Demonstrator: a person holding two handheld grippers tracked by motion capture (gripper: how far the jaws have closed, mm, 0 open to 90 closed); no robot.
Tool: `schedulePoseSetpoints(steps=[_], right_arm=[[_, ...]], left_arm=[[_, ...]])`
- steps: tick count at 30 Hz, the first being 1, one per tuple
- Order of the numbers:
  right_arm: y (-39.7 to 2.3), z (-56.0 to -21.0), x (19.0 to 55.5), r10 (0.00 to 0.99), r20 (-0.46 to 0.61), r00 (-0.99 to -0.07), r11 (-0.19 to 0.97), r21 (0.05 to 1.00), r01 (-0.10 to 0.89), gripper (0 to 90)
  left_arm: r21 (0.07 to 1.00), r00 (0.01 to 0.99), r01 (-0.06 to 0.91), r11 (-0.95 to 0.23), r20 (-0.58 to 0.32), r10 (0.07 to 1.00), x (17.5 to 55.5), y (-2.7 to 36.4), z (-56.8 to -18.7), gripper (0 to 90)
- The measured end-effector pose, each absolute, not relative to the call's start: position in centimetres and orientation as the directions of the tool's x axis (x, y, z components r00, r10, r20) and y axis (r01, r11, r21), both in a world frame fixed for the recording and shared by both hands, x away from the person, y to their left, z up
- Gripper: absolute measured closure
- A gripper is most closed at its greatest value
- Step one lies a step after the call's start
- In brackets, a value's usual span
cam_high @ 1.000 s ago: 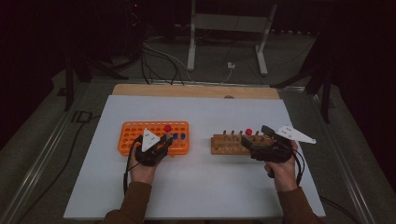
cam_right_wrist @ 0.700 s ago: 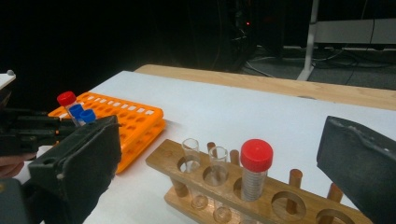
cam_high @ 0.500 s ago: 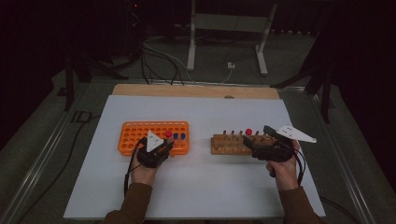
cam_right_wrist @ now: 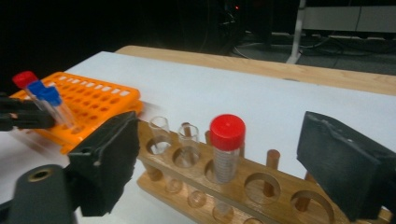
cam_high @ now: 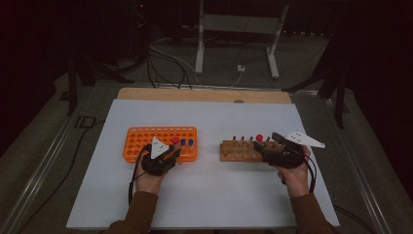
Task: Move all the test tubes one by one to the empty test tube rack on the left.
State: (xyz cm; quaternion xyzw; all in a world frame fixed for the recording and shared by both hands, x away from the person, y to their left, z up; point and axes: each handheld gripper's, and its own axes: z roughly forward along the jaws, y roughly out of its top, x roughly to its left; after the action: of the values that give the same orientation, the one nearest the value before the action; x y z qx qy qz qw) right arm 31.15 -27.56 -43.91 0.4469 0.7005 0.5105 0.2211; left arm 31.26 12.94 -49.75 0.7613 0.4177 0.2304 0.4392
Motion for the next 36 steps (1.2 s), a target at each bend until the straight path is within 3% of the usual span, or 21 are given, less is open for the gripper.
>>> schedulePoseSetpoints(steps=[12,15,23,36], right_arm=[[-27.0,-45.9,32.2,0.852,0.086,-0.516,0.166,0.892,0.421,58.9],[-26.7,-46.3,32.5,0.847,0.075,-0.526,0.184,0.888,0.422,65.5],[-26.2,-46.9,32.9,0.850,0.054,-0.524,0.201,0.887,0.416,74.0],[-25.7,-47.0,33.2,0.846,0.032,-0.532,0.216,0.892,0.398,73.3]], left_arm=[[0.892,0.525,0.426,-0.152,-0.107,0.845,30.9,14.1,-48.8,38.1],[0.901,0.515,0.419,-0.111,-0.136,0.846,30.6,14.4,-48.4,31.9],[0.905,0.501,0.423,-0.045,-0.193,0.844,30.1,14.7,-47.6,2.4],[0.906,0.512,0.419,-0.051,-0.190,0.837,29.8,14.5,-47.5,0.5]])
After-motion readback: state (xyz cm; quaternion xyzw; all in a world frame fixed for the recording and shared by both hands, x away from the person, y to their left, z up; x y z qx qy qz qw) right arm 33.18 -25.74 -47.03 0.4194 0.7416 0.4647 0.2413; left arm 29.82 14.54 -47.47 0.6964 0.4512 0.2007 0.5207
